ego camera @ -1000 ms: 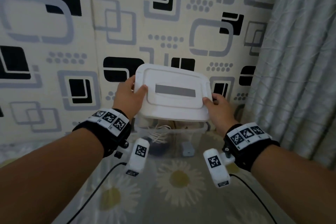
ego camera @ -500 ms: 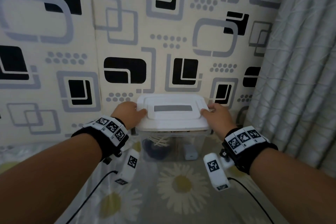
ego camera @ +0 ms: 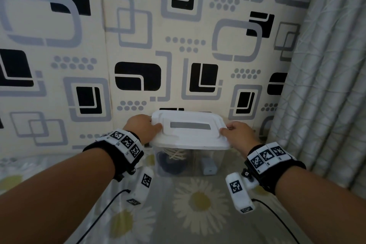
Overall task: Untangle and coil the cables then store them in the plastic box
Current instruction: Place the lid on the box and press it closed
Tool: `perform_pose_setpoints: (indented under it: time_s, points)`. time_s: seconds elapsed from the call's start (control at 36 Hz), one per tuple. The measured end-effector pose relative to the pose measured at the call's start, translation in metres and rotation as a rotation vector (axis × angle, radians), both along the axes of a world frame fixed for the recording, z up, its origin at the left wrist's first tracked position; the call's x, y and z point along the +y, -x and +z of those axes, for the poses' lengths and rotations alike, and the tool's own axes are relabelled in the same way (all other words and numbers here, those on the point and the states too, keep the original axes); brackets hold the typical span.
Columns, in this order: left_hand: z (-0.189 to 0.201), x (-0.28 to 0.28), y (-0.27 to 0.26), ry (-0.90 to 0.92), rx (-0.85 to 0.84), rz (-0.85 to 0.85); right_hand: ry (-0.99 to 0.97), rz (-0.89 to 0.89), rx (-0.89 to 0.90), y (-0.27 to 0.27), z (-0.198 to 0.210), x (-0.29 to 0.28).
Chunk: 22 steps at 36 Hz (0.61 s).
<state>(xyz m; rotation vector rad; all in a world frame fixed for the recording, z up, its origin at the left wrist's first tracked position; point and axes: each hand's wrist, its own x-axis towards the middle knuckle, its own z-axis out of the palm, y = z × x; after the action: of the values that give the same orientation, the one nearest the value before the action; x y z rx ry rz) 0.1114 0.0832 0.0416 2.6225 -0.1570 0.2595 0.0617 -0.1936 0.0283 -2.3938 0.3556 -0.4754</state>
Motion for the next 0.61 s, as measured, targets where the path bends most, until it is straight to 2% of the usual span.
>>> perform_pose_setpoints:
  time_s: [0.14,0.61]
  points:
    - [0.0022,-0.0007,0.0001,-0.034,0.029,0.002,0.064,0.008,0.028,0.0011,0.0020,0.0013]
    - [-0.0018,-0.0026,0.0032,-0.070,0.113,0.018,0.086,-0.010,0.063,0.0055,0.0086,0.0066]
